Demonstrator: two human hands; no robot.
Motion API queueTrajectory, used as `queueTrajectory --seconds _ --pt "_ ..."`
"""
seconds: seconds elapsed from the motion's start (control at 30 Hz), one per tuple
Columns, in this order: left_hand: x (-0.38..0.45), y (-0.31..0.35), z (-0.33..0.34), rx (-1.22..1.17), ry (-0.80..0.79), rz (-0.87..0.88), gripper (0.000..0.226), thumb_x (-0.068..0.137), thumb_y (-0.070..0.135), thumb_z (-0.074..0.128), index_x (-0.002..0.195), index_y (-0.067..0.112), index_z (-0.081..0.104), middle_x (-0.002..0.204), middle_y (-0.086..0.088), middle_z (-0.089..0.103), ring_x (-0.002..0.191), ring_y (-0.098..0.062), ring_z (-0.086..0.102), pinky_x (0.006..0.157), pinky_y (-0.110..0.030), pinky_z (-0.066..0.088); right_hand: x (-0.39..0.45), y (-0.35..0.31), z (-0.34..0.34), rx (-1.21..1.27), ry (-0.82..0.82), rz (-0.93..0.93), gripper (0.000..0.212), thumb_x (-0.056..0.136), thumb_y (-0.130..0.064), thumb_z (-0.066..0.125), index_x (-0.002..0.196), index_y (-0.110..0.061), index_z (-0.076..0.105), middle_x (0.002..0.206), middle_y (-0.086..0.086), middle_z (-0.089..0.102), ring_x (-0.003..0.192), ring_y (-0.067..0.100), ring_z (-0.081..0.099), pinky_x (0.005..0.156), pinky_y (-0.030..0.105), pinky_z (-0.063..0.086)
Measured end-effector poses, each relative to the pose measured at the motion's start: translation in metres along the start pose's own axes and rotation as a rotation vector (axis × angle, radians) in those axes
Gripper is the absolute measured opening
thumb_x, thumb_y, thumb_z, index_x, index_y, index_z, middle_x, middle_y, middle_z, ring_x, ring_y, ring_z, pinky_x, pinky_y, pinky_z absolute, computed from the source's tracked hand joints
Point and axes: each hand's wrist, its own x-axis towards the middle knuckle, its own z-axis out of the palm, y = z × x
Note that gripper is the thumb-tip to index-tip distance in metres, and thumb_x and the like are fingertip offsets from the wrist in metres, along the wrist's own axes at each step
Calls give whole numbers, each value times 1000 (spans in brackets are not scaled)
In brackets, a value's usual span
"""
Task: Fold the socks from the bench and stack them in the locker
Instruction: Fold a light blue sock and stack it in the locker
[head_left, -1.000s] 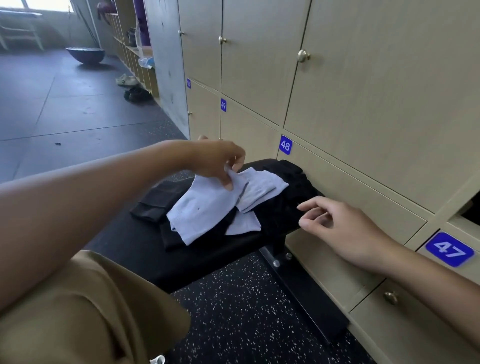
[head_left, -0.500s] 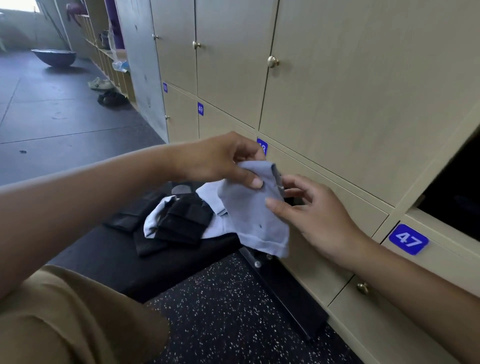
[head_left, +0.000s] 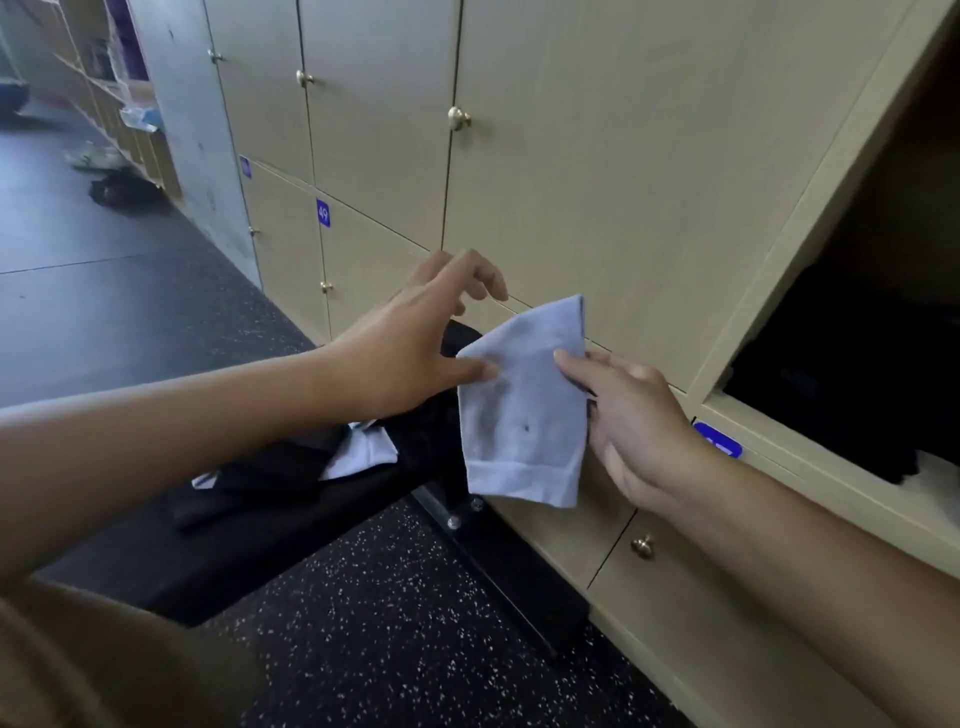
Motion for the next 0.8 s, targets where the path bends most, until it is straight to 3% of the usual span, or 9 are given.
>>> queueTrajectory --seconds 0.1,0.13,0.2,0.3,0.43,0.57,0.7,0.8 --pt "-2 13 10 20 -99 62 52 81 34 83 122 41 52 128 18 45 113 -7 56 98 -32 49 0 -7 -7 83 33 80 38 98 -17 62 127 9 61 118 21 72 110 33 70 103 51 52" --pt "-3 17 14 46 -135 82 55 80 38 83 126 40 52 130 18 45 114 -7 56 100 -29 48 -1 -9 -8 90 36 100 37 99 -19 61 125 6 63 119 20 72 109 32 71 102 50 53" --pt "-6 23 21 99 -199 101 68 79 48 82 137 41 48 139 20 42 124 -3 47 100 -15 38 -4 -13 -9 91 7 131 33 101 -24 57 121 0 68 111 14 75 98 25 74 94 43 57" --pt "-8 31 34 130 -273 104 93 76 57 82 153 38 33 153 20 32 140 -3 32 108 -19 30 -9 -19 -12 115 -45 136 33 103 -31 52 114 -6 71 91 6 77 81 18 74 84 36 58" --pt "-10 41 46 111 -311 61 120 71 63 82 162 32 10 161 22 15 148 -1 19 111 -19 24 -13 -26 -17 150 -35 126 43 101 -50 51 102 -13 73 97 8 78 90 23 75 93 43 57" --pt "-9 53 56 160 -264 61 139 66 70 81 162 22 -6 164 18 3 152 -7 10 119 -23 17 -17 -29 -18 194 -46 135 49 99 -51 56 124 -11 70 121 14 73 108 31 72 93 47 58" --pt "-5 62 67 95 -169 -1 137 67 75 75 162 18 -5 160 6 16 151 -14 16 125 -37 23 -16 -30 -22 211 -69 62 48 100 -49 53 125 -11 70 122 14 72 112 27 71 99 42 56" --pt "-2 68 70 -64 -87 -29 115 72 66 78 158 22 15 142 10 34 140 -6 30 120 -36 31 -18 -32 -27 186 -139 57 49 103 -54 43 130 -22 68 128 8 70 114 24 70 82 35 61"
